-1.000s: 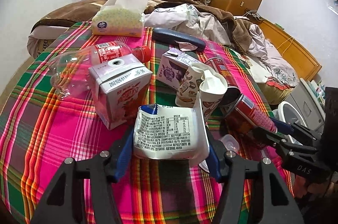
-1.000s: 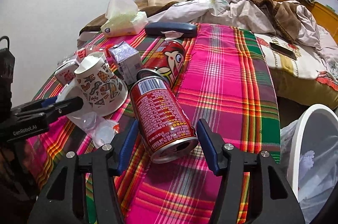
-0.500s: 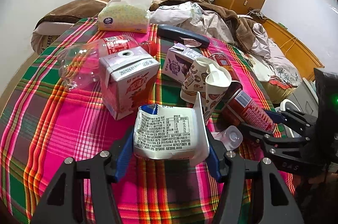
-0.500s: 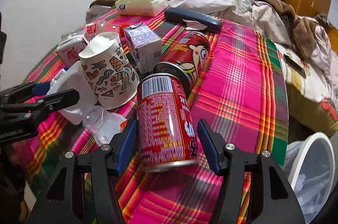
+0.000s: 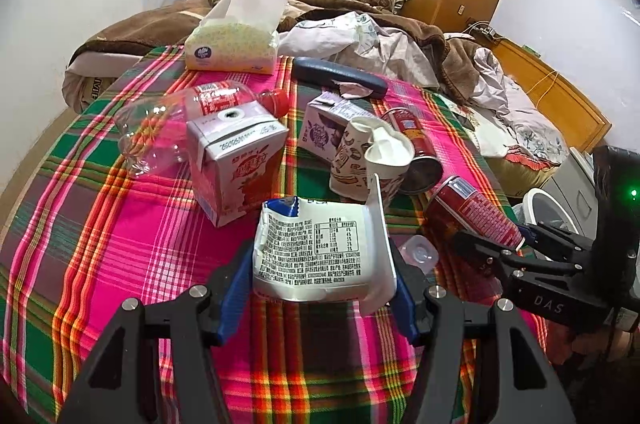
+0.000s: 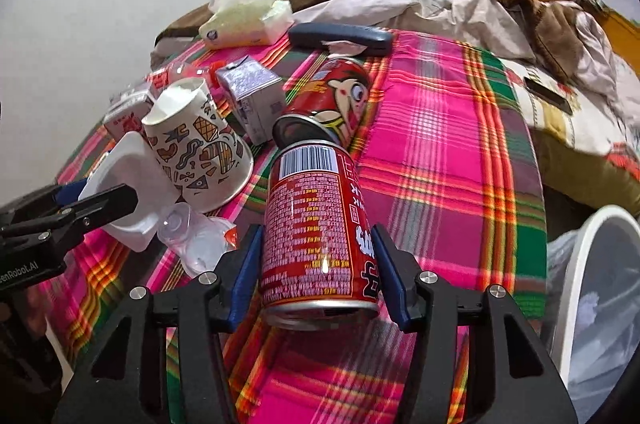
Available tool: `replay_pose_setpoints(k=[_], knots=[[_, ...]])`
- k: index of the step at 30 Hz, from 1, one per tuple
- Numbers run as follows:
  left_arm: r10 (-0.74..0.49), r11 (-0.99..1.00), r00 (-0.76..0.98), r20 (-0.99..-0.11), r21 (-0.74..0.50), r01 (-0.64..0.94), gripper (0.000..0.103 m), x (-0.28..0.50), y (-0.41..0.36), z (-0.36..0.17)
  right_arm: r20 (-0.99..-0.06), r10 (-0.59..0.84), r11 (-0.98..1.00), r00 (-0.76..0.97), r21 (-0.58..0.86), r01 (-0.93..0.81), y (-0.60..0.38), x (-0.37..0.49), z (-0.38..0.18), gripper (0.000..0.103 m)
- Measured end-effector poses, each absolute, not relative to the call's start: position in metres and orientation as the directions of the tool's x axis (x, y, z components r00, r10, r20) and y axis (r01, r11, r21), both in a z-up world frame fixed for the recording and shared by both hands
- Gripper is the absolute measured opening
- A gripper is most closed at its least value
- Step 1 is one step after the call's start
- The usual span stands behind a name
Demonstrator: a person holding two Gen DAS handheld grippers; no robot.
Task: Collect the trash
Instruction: 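Grasp the crumpled white wrapper with the left tool while the right tool grasps a red can, then carry the wrapper and red can over the white bin and open both tools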
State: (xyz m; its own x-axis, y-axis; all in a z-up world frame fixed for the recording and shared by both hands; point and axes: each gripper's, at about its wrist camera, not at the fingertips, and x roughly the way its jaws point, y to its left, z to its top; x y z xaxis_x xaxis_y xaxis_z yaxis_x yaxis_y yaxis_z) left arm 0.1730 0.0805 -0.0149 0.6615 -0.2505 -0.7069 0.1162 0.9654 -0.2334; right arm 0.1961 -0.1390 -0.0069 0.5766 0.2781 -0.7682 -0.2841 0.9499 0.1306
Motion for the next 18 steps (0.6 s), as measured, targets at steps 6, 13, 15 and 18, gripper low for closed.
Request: replay_pose_setpoints(k=[6, 13, 15, 18], knots=[[-0.251, 0.965, 0.683, -0.686, -0.23, 0.124, 0.063, 0.161, 0.074, -0.003, -0.734, 0.283, 0.955, 0.618, 0.155, -0.253, -0.154, 0.186, 0.005, 0.054], [-0.27, 0.961, 0.705, -0.656, -0.232, 0.152, 0.063, 0.149, 0.061, 0.014, -0.694, 0.296, 0.955, 0.656, 0.194, -0.225, -0.173, 0.172, 0.015, 0.054], [-0.277, 0.959, 0.71, -0.648, -0.228, 0.166, 0.063, 0.147, 0.056, 0.018, -0.682, 0.298, 0.954, 0.668, 0.204, -0.218, -0.179, 0.169, 0.018, 0.054], [-0.297, 0.954, 0.71, -0.639, -0.227, 0.194, 0.063, 0.145, 0.044, 0.023, -0.667, 0.292, 0.956, 0.685, 0.213, -0.2, -0.19, 0.163, 0.023, 0.054]])
